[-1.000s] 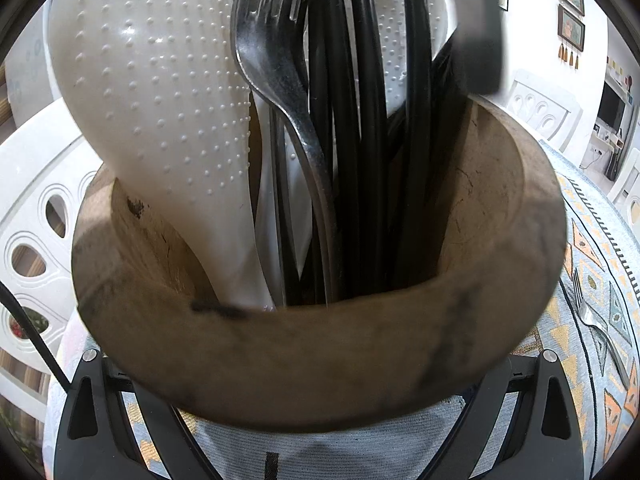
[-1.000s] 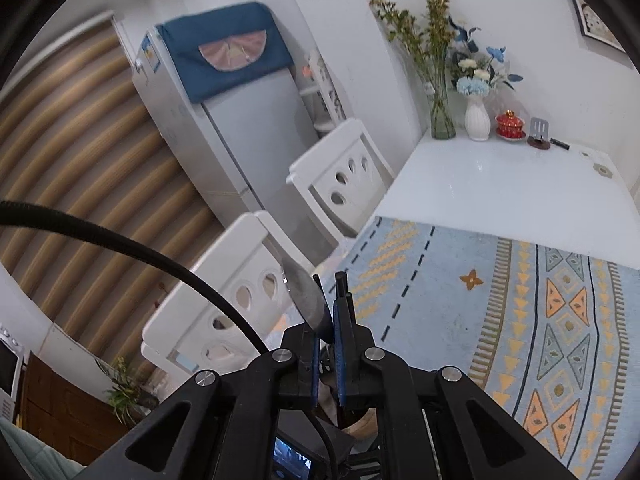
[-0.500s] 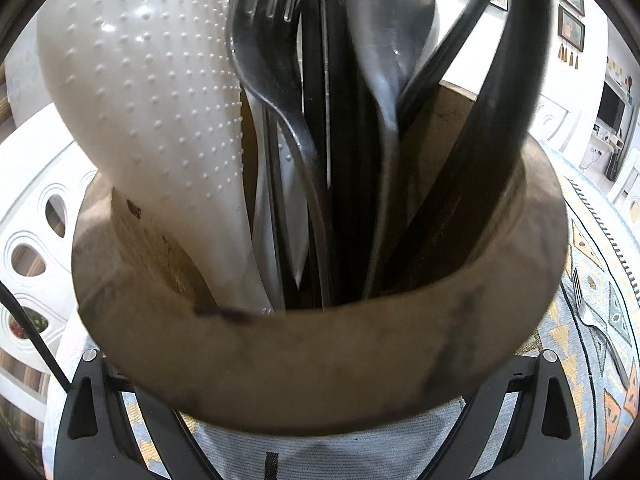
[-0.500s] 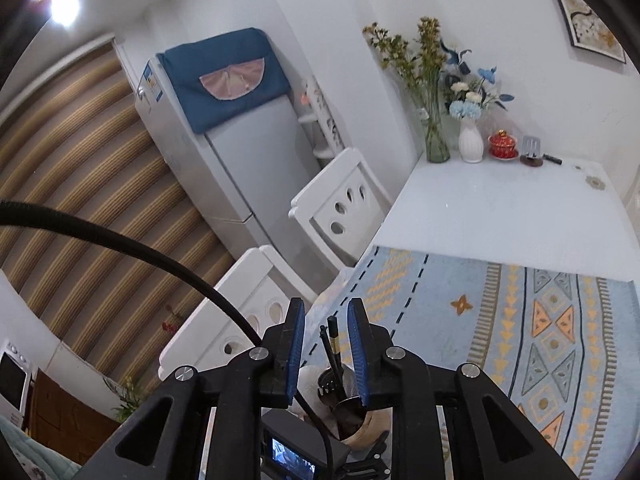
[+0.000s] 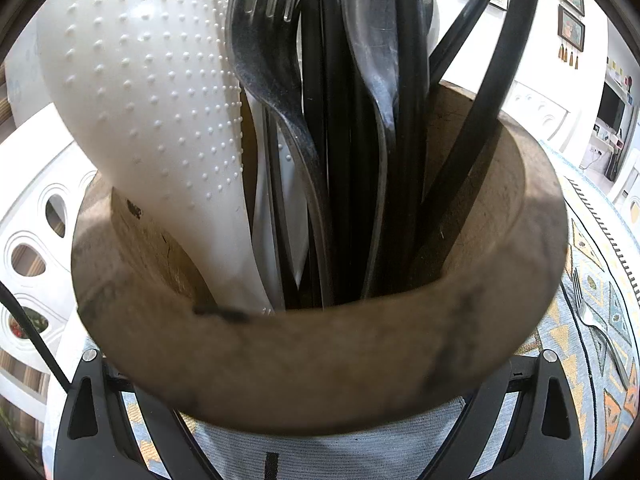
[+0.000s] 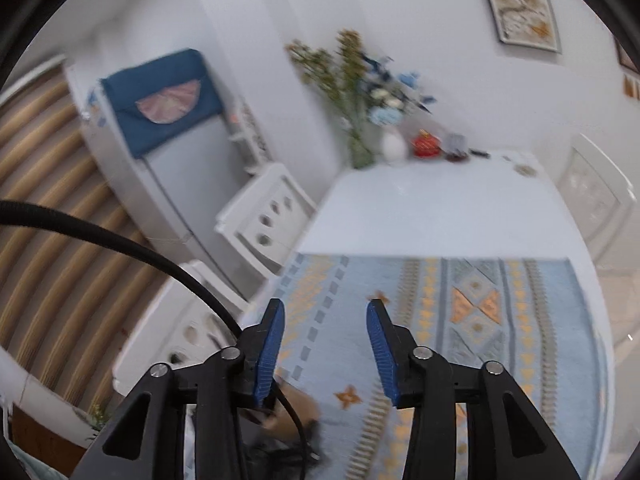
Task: Organize utensils
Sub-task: 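Move the open right tool down over the silver fork on the rug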
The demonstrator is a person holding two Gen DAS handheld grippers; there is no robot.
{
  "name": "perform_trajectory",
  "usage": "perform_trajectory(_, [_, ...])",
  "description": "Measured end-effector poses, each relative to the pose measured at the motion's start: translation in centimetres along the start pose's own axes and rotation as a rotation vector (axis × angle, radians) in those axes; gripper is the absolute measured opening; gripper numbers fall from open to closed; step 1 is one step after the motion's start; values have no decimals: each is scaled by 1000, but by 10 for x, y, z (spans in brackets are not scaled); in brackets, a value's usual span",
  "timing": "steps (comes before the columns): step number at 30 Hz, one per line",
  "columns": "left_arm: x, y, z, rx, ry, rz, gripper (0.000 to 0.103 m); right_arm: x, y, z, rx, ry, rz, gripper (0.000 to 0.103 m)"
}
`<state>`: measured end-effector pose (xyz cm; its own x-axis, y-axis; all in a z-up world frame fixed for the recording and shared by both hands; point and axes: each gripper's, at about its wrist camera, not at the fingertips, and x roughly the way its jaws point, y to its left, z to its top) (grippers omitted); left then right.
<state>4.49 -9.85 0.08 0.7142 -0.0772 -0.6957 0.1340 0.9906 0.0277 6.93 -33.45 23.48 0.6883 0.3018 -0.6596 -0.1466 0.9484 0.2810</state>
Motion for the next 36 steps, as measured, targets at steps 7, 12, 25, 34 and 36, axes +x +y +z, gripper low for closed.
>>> perform_trajectory(7, [0, 0, 0, 0, 0, 0, 96, 58, -37, -59, -44, 290, -223, 44])
perform_trajectory(12, [0, 1, 0, 0, 0, 0, 96, 102, -74, -106, 12, 496, -267, 26])
perform_trajectory(25, [0, 0, 1, 0, 0, 0, 96, 134, -113, -160, 88, 708, -196, 26])
perform_trajectory(34, [0, -1, 1, -1, 0, -2, 96, 146, -112, -172, 61, 709, -244, 29])
perform_trajectory(36, [1, 1, 1, 0, 1, -1, 96, 153, -102, -171, 42, 708, -280, 29])
